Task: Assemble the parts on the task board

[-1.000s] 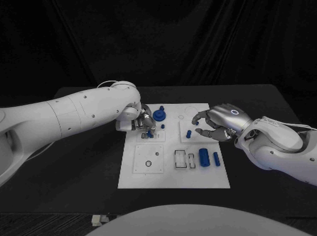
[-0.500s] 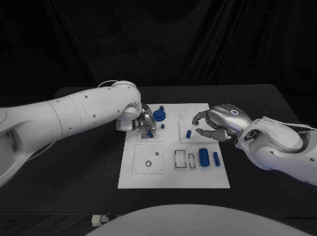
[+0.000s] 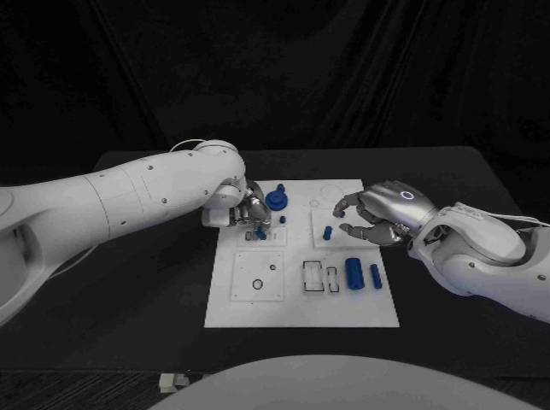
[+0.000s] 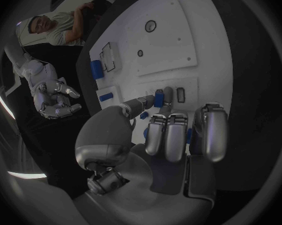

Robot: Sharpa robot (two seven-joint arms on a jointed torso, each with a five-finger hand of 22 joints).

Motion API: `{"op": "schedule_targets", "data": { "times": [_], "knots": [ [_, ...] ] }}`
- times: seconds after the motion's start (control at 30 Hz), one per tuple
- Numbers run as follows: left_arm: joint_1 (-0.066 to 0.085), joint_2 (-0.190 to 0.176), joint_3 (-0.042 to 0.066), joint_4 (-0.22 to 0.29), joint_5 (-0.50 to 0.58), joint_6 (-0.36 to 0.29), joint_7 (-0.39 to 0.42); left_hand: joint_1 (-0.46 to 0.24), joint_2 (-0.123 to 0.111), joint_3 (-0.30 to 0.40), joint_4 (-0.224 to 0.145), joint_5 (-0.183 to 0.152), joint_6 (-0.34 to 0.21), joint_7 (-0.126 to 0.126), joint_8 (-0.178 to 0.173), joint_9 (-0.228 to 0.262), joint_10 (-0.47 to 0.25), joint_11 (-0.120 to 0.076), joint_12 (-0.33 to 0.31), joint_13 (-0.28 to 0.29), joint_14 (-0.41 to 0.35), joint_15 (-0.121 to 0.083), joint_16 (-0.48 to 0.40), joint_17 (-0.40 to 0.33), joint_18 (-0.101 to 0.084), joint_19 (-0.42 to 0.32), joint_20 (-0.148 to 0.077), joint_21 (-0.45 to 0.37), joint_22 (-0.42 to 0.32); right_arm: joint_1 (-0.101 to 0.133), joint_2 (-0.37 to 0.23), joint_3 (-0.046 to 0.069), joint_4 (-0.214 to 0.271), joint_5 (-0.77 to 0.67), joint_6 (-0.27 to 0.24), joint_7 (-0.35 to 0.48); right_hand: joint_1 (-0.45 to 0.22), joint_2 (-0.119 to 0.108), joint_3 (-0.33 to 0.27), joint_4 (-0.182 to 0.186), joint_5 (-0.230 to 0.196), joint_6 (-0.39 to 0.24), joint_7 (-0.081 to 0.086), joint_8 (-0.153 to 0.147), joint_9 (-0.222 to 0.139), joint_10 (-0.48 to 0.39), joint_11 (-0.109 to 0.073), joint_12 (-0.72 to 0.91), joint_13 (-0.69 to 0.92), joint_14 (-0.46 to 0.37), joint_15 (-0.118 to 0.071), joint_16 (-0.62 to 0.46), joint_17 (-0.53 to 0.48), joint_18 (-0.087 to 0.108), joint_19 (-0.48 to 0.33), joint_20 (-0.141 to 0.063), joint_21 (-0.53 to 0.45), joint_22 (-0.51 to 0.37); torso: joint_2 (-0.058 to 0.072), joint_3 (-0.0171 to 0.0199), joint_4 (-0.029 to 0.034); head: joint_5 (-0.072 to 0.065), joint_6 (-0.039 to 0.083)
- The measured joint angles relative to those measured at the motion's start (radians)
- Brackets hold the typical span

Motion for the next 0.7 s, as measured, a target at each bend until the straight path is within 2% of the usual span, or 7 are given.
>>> {"op": "schedule_targets", "data": {
  "times": [0.3,0.5,0.6,0.7],
  "knots": [
    [-0.002,0.001,0.002,-0.003,0.001,0.001,0.001,0.0,0.0,0.0,0.0,0.002,0.0,0.0,-0.007,0.0,0.0,0.0,0.0,0.0,0.0,0.0,0.0,0.0,0.0,0.0,0.0,-0.006,0.001,-0.003,0.001,0.0,-0.001,0.0,0.002,-0.002,0.0,0.0,0.0,0.0,0.0,0.0,0.0,0.0,0.0,0.0,0.0,0.0,0.0,0.0,0.0,0.0,0.0,0.0,0.0,0.0,0.0,0.0,0.0,0.0,0.0,0.003,0.0],
    [-0.002,0.002,0.002,-0.005,0.001,0.002,0.001,0.001,-0.002,-0.028,-0.027,0.055,0.011,-0.004,-0.035,0.0,0.0,0.0,0.0,0.0,0.0,0.0,0.0,0.0,0.0,-0.005,0.005,-0.011,0.001,-0.003,0.001,0.0,-0.001,0.0,0.003,-0.003,0.004,0.004,0.0,0.0,0.0,0.004,0.004,0.0,-0.001,0.0,0.0,0.0,0.0,0.0,0.0,0.0,0.0,0.0,0.0,0.0,0.0,0.0,0.0,0.0,0.0,0.003,0.0],
    [-0.003,0.002,0.002,-0.005,0.001,0.002,0.001,0.001,-0.002,-0.087,-0.005,0.071,0.026,-0.015,-0.051,0.0,0.0,0.0,0.0,0.0,0.0,0.0,0.0,0.0,0.0,-0.007,0.007,-0.015,0.001,-0.003,0.002,0.0,-0.001,0.0,0.003,-0.003,0.004,0.004,0.0,0.0,0.0,0.004,0.004,0.0,-0.001,0.0,0.0,0.0,0.0,0.0,0.0,0.0,0.0,0.0,0.0,0.0,0.0,0.0,0.0,0.0,0.0001,0.002,0.0],
    [-0.005,0.002,0.002,-0.006,0.001,0.003,0.001,-0.006,-0.009,-0.124,0.008,0.065,0.058,-0.044,-0.058,-0.001,-0.004,-0.004,0.0,0.0,0.0,0.0,0.0,0.0,0.0,-0.011,0.003,-0.019,0.001,-0.004,0.002,0.0,-0.001,0.0,0.004,-0.003,0.004,0.004,0.0,0.0,0.0,0.004,0.004,0.0,-0.001,0.0,0.0,0.0,0.0,0.0,0.0,0.0,0.0,0.0,0.0,0.0,0.0,0.0,0.0,0.0,0.0002,0.001,0.0]
  ]
}}
